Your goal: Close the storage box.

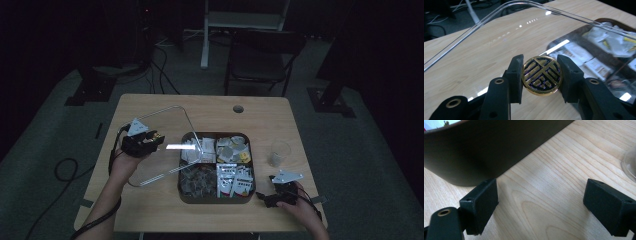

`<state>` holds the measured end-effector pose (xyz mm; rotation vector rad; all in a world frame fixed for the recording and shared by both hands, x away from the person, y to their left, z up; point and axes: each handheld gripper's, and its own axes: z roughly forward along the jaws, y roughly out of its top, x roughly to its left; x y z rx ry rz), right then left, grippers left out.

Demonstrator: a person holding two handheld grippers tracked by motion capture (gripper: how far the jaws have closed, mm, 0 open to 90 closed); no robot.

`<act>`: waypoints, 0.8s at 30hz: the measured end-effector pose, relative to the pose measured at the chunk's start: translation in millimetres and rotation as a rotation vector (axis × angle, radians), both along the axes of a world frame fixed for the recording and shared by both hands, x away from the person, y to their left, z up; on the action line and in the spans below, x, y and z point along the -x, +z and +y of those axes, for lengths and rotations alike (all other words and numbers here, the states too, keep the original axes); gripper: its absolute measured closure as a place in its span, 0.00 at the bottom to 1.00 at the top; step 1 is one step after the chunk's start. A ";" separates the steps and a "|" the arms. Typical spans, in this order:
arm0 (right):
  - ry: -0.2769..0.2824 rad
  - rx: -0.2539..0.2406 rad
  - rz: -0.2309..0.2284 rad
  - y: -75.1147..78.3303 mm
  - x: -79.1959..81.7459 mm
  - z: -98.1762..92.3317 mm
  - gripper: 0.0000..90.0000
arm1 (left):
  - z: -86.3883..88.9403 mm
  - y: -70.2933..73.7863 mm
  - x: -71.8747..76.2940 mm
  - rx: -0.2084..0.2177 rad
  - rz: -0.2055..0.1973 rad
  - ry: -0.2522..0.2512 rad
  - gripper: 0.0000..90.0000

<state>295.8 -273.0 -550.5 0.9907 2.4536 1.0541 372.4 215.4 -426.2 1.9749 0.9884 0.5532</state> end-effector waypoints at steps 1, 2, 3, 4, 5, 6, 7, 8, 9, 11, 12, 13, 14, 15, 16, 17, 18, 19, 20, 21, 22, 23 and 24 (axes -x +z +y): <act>0.000 0.000 0.000 0.0 0.0 0.0 0.13 | -3.3 0.8 0.5 0.000 -0.002 -0.008 0.67; 0.000 0.000 0.000 0.0 0.0 0.0 0.13 | -6.0 1.8 0.8 -0.002 -0.001 -0.021 0.67; 0.000 0.000 0.000 0.0 0.0 0.0 0.13 | -9.1 2.6 1.2 -0.004 0.001 -0.032 0.67; 0.000 0.000 0.001 0.0 0.1 0.0 0.13 | -12.1 3.2 1.8 -0.002 -0.002 -0.039 0.67; 0.000 -0.001 0.001 0.0 0.1 0.0 0.13 | -15.1 4.1 2.1 -0.009 0.001 -0.051 0.67; 0.000 -0.001 0.001 0.0 0.1 0.0 0.13 | -15.1 4.1 2.1 -0.009 0.001 -0.051 0.67; 0.000 0.000 0.001 0.0 0.0 0.0 0.13 | -19.6 4.6 2.9 -0.008 -0.001 -0.064 0.67; 0.000 -0.001 0.001 0.0 0.0 0.0 0.13 | -22.6 4.8 3.2 -0.011 -0.002 -0.076 0.67; 0.000 0.000 0.001 0.0 0.1 0.0 0.13 | -26.1 4.9 3.6 -0.006 0.000 -0.086 0.67; 0.000 -0.001 0.001 0.0 0.1 0.0 0.13 | -31.5 5.1 4.3 -0.006 0.003 -0.105 0.67; 0.000 -0.001 0.001 0.0 0.1 0.0 0.13 | -31.5 5.1 4.3 -0.006 0.003 -0.105 0.67; 0.000 0.000 0.001 0.0 0.1 0.0 0.13 | -31.5 5.1 4.3 -0.006 0.003 -0.105 0.67; 0.000 -0.001 0.001 0.0 0.1 0.0 0.13 | -42.6 5.4 5.4 -0.015 0.001 -0.136 0.67; 0.000 0.000 0.001 0.0 0.0 0.0 0.13 | -45.9 5.3 5.6 -0.021 0.001 -0.146 0.67; 0.000 0.000 0.001 0.0 0.1 0.0 0.13 | -49.1 5.3 5.7 -0.022 0.000 -0.155 0.67; 0.000 -0.001 0.001 0.0 0.0 0.0 0.13 | -52.5 5.3 6.1 -0.023 0.003 -0.164 0.67; 0.000 0.000 0.001 0.0 0.1 0.0 0.13 | -55.8 5.2 6.5 -0.023 0.002 -0.175 0.67; 0.000 0.000 0.001 0.0 0.1 0.0 0.13 | -59.1 5.3 7.1 -0.023 0.000 -0.182 0.67; 0.000 0.000 0.001 0.0 0.1 0.0 0.13 | -62.4 5.4 7.5 -0.027 0.001 -0.194 0.67; 0.000 0.000 0.001 0.0 0.1 0.0 0.13 | -65.6 5.2 8.2 -0.026 -0.003 -0.200 0.67; 0.000 -0.001 0.001 0.0 0.1 0.0 0.13 | -68.7 5.1 8.6 -0.027 0.000 -0.211 0.67; 0.000 -0.001 0.001 0.0 0.1 0.0 0.13 | -71.7 4.9 8.7 -0.028 0.001 -0.222 0.67; 0.000 0.000 0.001 0.0 0.0 0.0 0.13 | -75.0 4.5 9.0 -0.025 0.000 -0.229 0.67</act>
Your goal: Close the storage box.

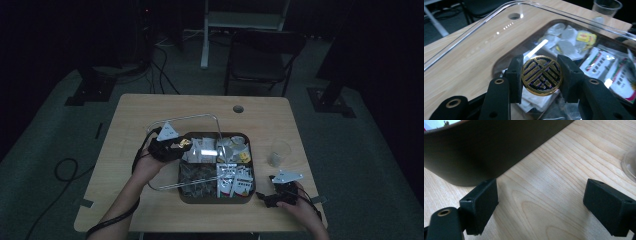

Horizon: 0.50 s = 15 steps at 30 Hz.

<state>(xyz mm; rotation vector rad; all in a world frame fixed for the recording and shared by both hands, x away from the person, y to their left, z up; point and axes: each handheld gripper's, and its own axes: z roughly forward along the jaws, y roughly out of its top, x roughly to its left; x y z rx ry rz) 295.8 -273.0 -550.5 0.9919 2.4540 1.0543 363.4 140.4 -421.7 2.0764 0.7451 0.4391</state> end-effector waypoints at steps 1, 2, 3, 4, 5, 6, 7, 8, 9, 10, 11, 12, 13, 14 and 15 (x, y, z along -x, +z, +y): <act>0.000 0.000 0.000 0.0 0.0 0.0 0.13 | -3.3 -0.4 0.2 -0.005 0.000 -0.010 0.67; 0.000 0.000 0.000 0.0 0.0 0.0 0.13 | -6.3 -0.7 0.5 -0.005 -0.002 -0.018 0.67; 0.000 0.000 0.000 0.0 0.0 0.0 0.13 | -9.1 -1.1 0.3 -0.006 0.000 -0.031 0.67; 0.000 0.000 0.000 0.0 0.0 0.0 0.13 | -11.9 -1.4 0.4 -0.006 0.002 -0.039 0.67; 0.000 0.000 0.000 0.0 0.0 0.0 0.13 | -14.6 -1.7 0.3 -0.002 0.003 -0.045 0.67; 0.000 0.000 0.000 0.0 0.0 0.0 0.13 | -17.3 -2.0 0.2 -0.007 0.003 -0.053 0.67; 0.000 0.000 0.000 0.0 0.0 0.0 0.13 | -19.8 -2.5 0.1 -0.005 0.003 -0.058 0.67; 0.000 0.000 0.000 0.0 0.0 0.0 0.13 | -22.4 -3.0 -0.2 -0.006 0.005 -0.066 0.67; 0.000 0.000 0.000 0.0 0.0 0.0 0.13 | -25.1 -3.7 -0.3 -0.008 0.007 -0.071 0.67; 0.000 0.000 0.000 0.0 0.0 0.0 0.13 | -27.3 -4.4 -0.6 -0.008 0.008 -0.077 0.67; 0.000 0.000 0.000 0.0 0.0 0.0 0.13 | -29.8 -5.3 -1.0 -0.013 0.009 -0.086 0.67; 0.000 0.000 0.000 0.0 0.0 0.0 0.13 | -32.1 -6.4 -1.3 -0.011 0.011 -0.091 0.67; 0.000 0.000 0.000 0.0 0.0 0.0 0.13 | -34.5 -7.3 -1.7 -0.016 0.015 -0.098 0.67; 0.000 0.000 0.000 0.0 0.0 0.0 0.13 | -37.1 -8.4 -1.8 -0.016 0.017 -0.101 0.67; 0.000 0.000 0.000 0.0 0.0 0.0 0.13 | -39.6 -9.5 -1.9 -0.016 0.018 -0.104 0.67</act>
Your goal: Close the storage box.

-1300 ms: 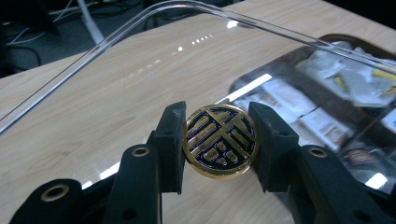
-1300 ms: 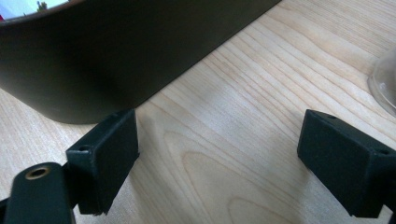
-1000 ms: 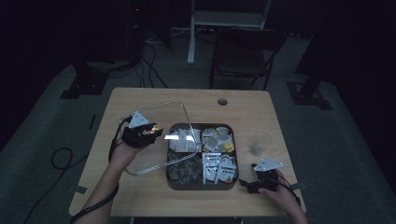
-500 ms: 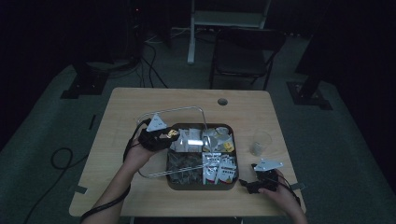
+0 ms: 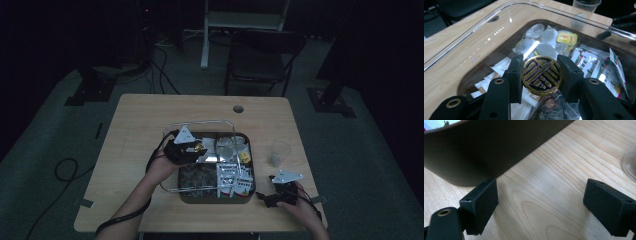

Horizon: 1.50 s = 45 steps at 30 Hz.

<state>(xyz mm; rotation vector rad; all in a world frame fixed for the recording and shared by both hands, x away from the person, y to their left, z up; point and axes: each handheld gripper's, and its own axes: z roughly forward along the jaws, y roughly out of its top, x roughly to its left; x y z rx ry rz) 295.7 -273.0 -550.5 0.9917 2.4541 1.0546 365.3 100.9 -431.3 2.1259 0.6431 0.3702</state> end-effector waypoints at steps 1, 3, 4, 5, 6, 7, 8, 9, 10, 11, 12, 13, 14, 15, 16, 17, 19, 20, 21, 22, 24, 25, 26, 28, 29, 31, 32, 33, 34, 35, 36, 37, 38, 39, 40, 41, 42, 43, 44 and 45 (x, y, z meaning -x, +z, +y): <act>0.000 0.000 0.000 0.0 0.0 0.0 0.13 | -2.6 -1.0 -0.1 -0.005 0.001 -0.005 0.67; 0.000 0.000 0.000 0.0 0.0 0.0 0.13 | -4.9 -2.0 -0.2 -0.008 0.002 -0.009 0.67; 0.000 0.000 0.000 0.0 0.0 0.0 0.13 | -9.3 -4.2 -0.7 -0.009 0.004 -0.019 0.67; 0.000 0.000 0.000 0.0 0.0 0.0 0.13 | -10.3 -4.7 -0.7 -0.008 0.005 -0.020 0.67; 0.000 0.000 0.000 0.0 0.0 0.0 0.13 | -12.3 -5.9 -1.1 -0.007 0.008 -0.025 0.67; 0.000 0.000 0.000 0.0 0.0 0.0 0.13 | -14.5 -7.0 -1.3 -0.010 0.010 -0.030 0.67; 0.000 0.000 0.000 0.0 0.0 0.0 0.13 | -16.5 -8.0 -1.1 -0.012 0.009 -0.033 0.67; 0.000 0.000 0.000 0.0 0.0 0.0 0.13 | -18.7 -8.9 -1.2 -0.016 0.012 -0.037 0.67; 0.000 0.000 0.000 0.0 0.0 0.0 0.13 | -20.9 -10.0 -1.3 -0.019 0.014 -0.041 0.67; 0.000 0.000 0.000 0.0 0.0 0.0 0.13 | -22.6 -11.1 -1.4 -0.019 0.012 -0.044 0.67; 0.000 0.000 0.000 0.0 0.0 0.0 0.13 | -24.6 -12.1 -1.7 -0.023 0.014 -0.049 0.67; 0.000 0.000 0.000 0.0 0.0 0.0 0.13 | -26.8 -13.5 -1.9 -0.024 0.017 -0.053 0.67; 0.000 0.000 0.000 0.0 0.0 0.0 0.13 | -28.1 -14.2 -1.9 -0.026 0.019 -0.056 0.67; 0.000 0.000 0.000 0.0 0.0 0.0 0.13 | -30.3 -15.7 -2.1 -0.033 0.019 -0.060 0.67; 0.000 0.000 0.000 0.0 0.0 0.0 0.13 | -31.4 -16.6 -2.3 -0.034 0.018 -0.061 0.67; 0.000 0.000 0.000 0.0 0.0 0.0 0.13 | -32.9 -17.9 -2.5 -0.036 0.019 -0.059 0.67; 0.000 0.000 0.000 0.0 0.0 0.0 0.13 | -35.2 -19.9 -3.5 -0.034 0.024 -0.060 0.67; 0.000 0.000 0.000 0.0 0.0 0.0 0.13 | -36.4 -20.8 -3.8 -0.035 0.023 -0.061 0.67; 0.000 0.001 0.000 0.0 0.0 0.0 0.13 | -38.2 -21.7 -4.5 -0.038 0.027 -0.065 0.67; 0.000 0.000 0.000 0.0 0.0 0.0 0.13 | -39.8 -22.5 -5.0 -0.041 0.027 -0.067 0.67; 0.000 0.000 0.000 0.0 0.0 0.0 0.13 | -42.8 -24.2 -5.7 -0.046 0.032 -0.072 0.67; 0.000 0.001 0.000 0.0 0.1 0.0 0.13 | -44.4 -25.7 -6.0 -0.051 0.031 -0.075 0.67; 0.001 0.001 -0.001 0.0 0.1 0.0 0.14 | -45.2 -26.7 -6.2 -0.053 0.033 -0.077 0.67; 0.001 0.001 -0.001 0.0 0.1 0.0 0.14 | -46.0 -29.2 -7.5 -0.058 0.040 -0.079 0.67; 0.001 0.001 0.000 0.0 0.2 0.1 0.14 | -46.3 -30.5 -8.1 -0.060 0.042 -0.077 0.67; 0.002 0.001 0.000 0.1 0.1 0.0 0.14 | -46.5 -32.8 -9.3 -0.061 0.046 -0.072 0.67; 0.002 0.001 0.000 0.0 0.0 0.0 0.14 | -46.3 -33.8 -9.9 -0.059 0.050 -0.071 0.67; 0.002 0.001 0.000 0.0 0.0 0.0 0.14 | -46.3 -33.8 -9.9 -0.059 0.050 -0.071 0.67; 0.002 0.001 0.000 0.0 0.0 0.0 0.14 | -47.0 -36.2 -11.1 -0.059 0.055 -0.073 0.67; 0.002 0.001 -0.001 0.0 0.1 0.0 0.14 | -47.3 -37.2 -11.4 -0.062 0.054 -0.072 0.67; 0.002 0.001 0.000 0.0 0.1 0.0 0.14 | -47.6 -38.1 -11.8 -0.066 0.053 -0.073 0.67; 0.002 0.001 0.000 0.0 0.1 0.0 0.14 | -47.9 -39.0 -12.1 -0.066 0.055 -0.073 0.67; 0.002 0.001 0.000 0.0 0.1 0.0 0.14 | -48.3 -39.6 -12.6 -0.068 0.058 -0.074 0.67; 0.002 0.001 0.000 0.0 0.1 0.0 0.14 | -48.3 -39.6 -12.6 -0.068 0.058 -0.074 0.67; 0.002 0.001 0.000 0.0 0.1 0.0 0.14 | -49.5 -40.8 -12.6 -0.075 0.056 -0.079 0.67; 0.002 0.001 -0.001 0.0 0.0 0.0 0.14 | -50.5 -41.3 -12.2 -0.078 0.053 -0.079 0.67; 0.001 0.001 0.000 0.0 0.1 0.0 0.14 | -51.3 -41.6 -12.3 -0.080 0.052 -0.084 0.67; 0.001 0.001 -0.001 0.0 0.0 0.0 0.14 | -52.4 -41.7 -12.1 -0.079 0.047 -0.082 0.67; 0.002 0.001 0.000 0.0 0.1 0.0 0.14 | -53.2 -41.6 -12.1 -0.075 0.050 -0.082 0.67; 0.001 0.001 0.000 0.0 0.1 0.0 0.14 | -54.0 -41.5 -12.3 -0.073 0.051 -0.087 0.67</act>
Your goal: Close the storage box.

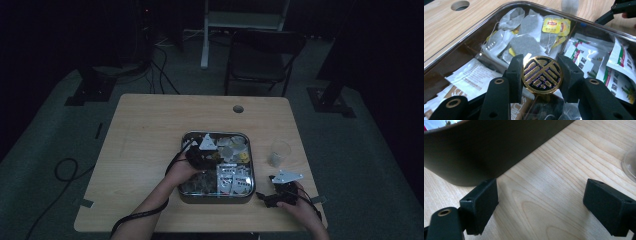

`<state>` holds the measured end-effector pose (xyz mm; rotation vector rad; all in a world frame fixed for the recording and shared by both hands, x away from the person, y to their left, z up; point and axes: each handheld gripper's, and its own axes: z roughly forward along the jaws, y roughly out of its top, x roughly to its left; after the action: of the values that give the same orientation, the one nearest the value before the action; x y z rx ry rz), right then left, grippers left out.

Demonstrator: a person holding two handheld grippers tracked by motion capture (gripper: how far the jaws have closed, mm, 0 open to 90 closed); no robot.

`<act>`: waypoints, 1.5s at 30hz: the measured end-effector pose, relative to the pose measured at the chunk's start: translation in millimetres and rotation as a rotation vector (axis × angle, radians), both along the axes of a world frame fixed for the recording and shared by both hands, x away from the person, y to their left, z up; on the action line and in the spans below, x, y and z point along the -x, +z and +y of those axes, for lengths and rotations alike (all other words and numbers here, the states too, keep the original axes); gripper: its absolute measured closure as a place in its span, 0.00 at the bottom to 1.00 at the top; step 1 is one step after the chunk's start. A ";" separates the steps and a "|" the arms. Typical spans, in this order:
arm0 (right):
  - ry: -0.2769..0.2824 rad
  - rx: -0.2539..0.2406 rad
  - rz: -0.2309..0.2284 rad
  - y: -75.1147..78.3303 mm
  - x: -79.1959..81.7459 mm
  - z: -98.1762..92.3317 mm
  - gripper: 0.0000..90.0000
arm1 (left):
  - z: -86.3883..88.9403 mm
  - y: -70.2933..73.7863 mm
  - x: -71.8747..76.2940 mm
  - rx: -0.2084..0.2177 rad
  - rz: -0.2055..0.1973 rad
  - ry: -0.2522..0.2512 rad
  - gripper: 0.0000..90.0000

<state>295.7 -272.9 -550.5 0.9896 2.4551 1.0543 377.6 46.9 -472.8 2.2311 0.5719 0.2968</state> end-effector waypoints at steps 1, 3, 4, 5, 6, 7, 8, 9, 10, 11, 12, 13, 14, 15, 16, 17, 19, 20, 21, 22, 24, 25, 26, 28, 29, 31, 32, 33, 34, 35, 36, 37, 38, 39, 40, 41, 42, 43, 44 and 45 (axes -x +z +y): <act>0.000 0.000 0.000 0.0 0.0 0.0 0.14 | -1.1 0.0 -0.3 -0.003 0.000 -0.001 0.67; 0.000 0.000 0.000 0.0 0.0 0.0 0.14 | -2.3 -0.5 -0.5 -0.011 0.002 0.001 0.67; 0.000 0.000 0.000 0.0 0.0 0.0 0.14 | -2.4 -0.6 -0.4 -0.013 0.001 0.001 0.67; 0.000 0.000 0.000 0.0 0.0 0.0 0.14 | -2.5 -0.6 -0.2 -0.014 0.001 0.002 0.67; 0.000 0.000 0.000 0.0 0.0 0.0 0.14 | -2.5 -0.6 -0.1 -0.014 0.002 0.002 0.67; 0.000 -0.001 0.000 0.0 0.0 0.0 0.14 | -2.5 -0.6 -0.1 -0.012 0.004 0.003 0.67; 0.000 -0.001 0.000 0.0 0.0 0.0 0.14 | -2.6 -0.6 0.2 -0.011 0.003 0.007 0.67; 0.000 0.000 0.000 0.0 0.0 0.0 0.14 | -3.1 -0.7 0.6 -0.012 0.002 0.008 0.67; 0.000 0.000 0.000 0.0 0.0 0.0 0.14 | -3.6 -0.8 1.0 -0.015 -0.002 0.010 0.67; 0.000 0.000 0.000 0.0 0.0 0.0 0.14 | -3.7 -0.8 1.2 -0.013 -0.001 0.012 0.67; 0.000 0.000 0.000 0.0 0.0 0.0 0.14 | -3.8 -1.0 1.3 -0.014 0.002 0.010 0.67; 0.000 0.000 0.000 0.0 0.0 0.0 0.14 | -3.9 -1.3 1.6 -0.011 0.002 0.010 0.67; 0.000 0.000 0.000 0.0 0.0 0.0 0.14 | -4.0 -2.7 2.0 -0.006 0.013 0.012 0.67; 0.000 0.000 0.000 0.0 0.0 0.0 0.14 | -3.2 -4.5 2.3 0.005 0.015 0.014 0.67; 0.000 0.000 0.000 0.0 0.0 0.0 0.14 | -2.5 -5.7 2.4 0.008 0.013 0.014 0.67; 0.000 0.000 0.000 0.0 0.0 0.0 0.14 | -2.8 -5.5 2.9 0.007 0.011 0.014 0.67; 0.000 0.000 0.000 0.0 0.0 0.0 0.14 | -3.0 -5.6 3.1 0.006 0.009 0.015 0.67; 0.000 0.000 0.000 0.0 0.0 0.0 0.14 | -3.0 -5.5 3.1 0.006 0.009 0.015 0.67; 0.000 0.000 0.000 0.0 0.0 0.0 0.14 | -3.1 -5.5 3.1 0.004 0.007 0.015 0.67; 0.000 0.000 0.000 0.0 0.0 0.0 0.14 | -3.1 -5.5 3.1 0.004 0.007 0.015 0.67; 0.000 0.000 0.000 0.0 0.0 0.0 0.14 | -2.2 -5.6 1.1 0.012 0.025 0.009 0.66; 0.000 0.000 0.000 0.0 0.0 0.0 0.14 | -1.6 -5.6 0.4 0.013 0.029 0.006 0.66; 0.000 0.000 0.000 0.0 0.0 0.0 0.14 | -1.4 -5.6 -0.2 0.015 0.038 0.004 0.66; 0.000 0.000 0.000 0.0 0.0 0.0 0.14 | -0.5 -4.8 -0.7 0.023 0.050 0.002 0.66; 0.000 0.000 0.000 0.0 0.0 0.0 0.14 | 0.2 -4.7 -0.9 0.033 0.058 0.000 0.63; 0.000 0.000 0.000 0.0 0.0 0.0 0.14 | 0.2 -4.7 -0.9 0.033 0.058 0.000 0.55; 0.000 0.000 0.000 0.0 0.0 0.0 0.14 | 3.7 -3.2 -0.6 0.051 0.063 0.016 0.55; 0.000 0.000 0.000 0.0 0.0 0.0 0.14 | 5.5 -2.4 -0.3 0.055 0.054 0.027 0.48; 0.000 0.000 0.000 0.0 0.0 0.0 0.14 | 7.7 -1.5 -0.3 0.060 0.058 0.030 0.38; 0.000 0.000 0.000 0.0 0.0 0.0 0.14 | 11.6 0.2 0.2 0.073 0.058 0.031 0.36; 0.000 0.000 0.000 0.0 0.0 0.0 0.14 | 11.6 0.2 0.2 0.073 0.058 0.031 0.33; 0.000 0.000 0.000 0.0 0.0 0.0 0.14 | 13.0 0.8 0.0 0.073 0.060 0.038 0.33; 0.000 0.000 0.000 0.0 0.0 0.0 0.14 | 16.0 2.1 0.0 0.091 0.077 0.033 0.30; 0.000 0.000 0.000 0.0 0.0 0.0 0.14 | 17.4 3.0 0.8 0.100 0.063 0.044 0.29; 0.000 0.000 0.000 0.0 0.0 0.0 0.14 | 18.9 4.1 1.3 0.110 0.061 0.052 0.28; 0.000 0.000 0.000 0.0 0.0 0.1 0.14 | 18.9 4.1 1.3 0.110 0.061 0.052 0.26; 0.000 0.000 0.000 0.0 0.0 0.0 0.14 | 21.7 6.0 0.6 0.123 0.075 0.067 0.23; 0.000 0.000 0.000 0.0 0.0 0.0 0.14 | 21.7 6.0 0.6 0.123 0.075 0.067 0.21; 0.000 0.000 0.000 0.0 0.0 0.0 0.14 | 23.5 7.1 0.8 0.117 0.075 0.066 0.21; 0.000 0.000 0.000 0.0 0.0 0.1 0.14 | 24.2 7.7 1.1 0.110 0.065 0.071 0.18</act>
<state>295.7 -272.9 -550.5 0.9898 2.4549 1.0547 376.5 71.1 -465.1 2.1234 0.6872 0.2236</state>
